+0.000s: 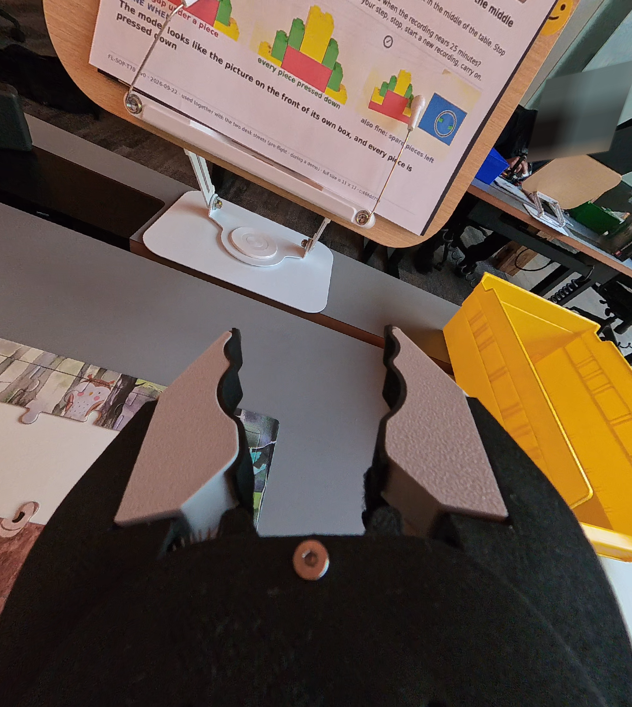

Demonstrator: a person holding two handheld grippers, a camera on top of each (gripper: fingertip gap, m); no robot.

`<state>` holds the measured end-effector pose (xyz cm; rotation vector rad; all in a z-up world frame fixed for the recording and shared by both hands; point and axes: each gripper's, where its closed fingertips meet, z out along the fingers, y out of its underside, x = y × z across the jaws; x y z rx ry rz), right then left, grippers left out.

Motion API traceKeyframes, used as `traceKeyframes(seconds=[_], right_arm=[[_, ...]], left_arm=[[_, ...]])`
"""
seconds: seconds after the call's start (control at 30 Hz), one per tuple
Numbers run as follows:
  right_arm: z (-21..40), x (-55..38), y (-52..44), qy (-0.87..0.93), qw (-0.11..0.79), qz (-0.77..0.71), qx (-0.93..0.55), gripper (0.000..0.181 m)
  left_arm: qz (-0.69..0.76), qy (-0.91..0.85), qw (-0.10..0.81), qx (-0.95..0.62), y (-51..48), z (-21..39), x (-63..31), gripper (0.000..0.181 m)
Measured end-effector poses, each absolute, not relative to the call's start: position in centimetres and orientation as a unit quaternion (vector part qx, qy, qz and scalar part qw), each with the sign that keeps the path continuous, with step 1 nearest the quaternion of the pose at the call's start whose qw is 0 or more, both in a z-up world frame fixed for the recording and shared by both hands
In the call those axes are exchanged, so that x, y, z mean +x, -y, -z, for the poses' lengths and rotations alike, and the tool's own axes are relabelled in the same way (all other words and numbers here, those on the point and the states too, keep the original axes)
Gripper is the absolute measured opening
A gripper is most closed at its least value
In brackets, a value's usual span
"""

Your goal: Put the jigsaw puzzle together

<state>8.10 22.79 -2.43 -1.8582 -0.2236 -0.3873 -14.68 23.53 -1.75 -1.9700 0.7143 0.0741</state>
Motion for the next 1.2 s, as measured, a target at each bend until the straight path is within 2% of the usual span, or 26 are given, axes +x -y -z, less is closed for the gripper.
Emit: traceKeyframes(seconds=[1.0,1.2], right_arm=[[3.4,7.8,-22.9,0.107,0.562,0.165,-0.803,0.074],[7.8,7.1,-24.1,0.109,0.506,-0.015,-0.855,0.071]], left_arm=[[-0.075,-0.316,0.478,-0.816,-23.7,3.1,-14.8,0.085],[0.058,-0.297,0.439,-0.846,-24.6,6.9,-12.4,0.079]])
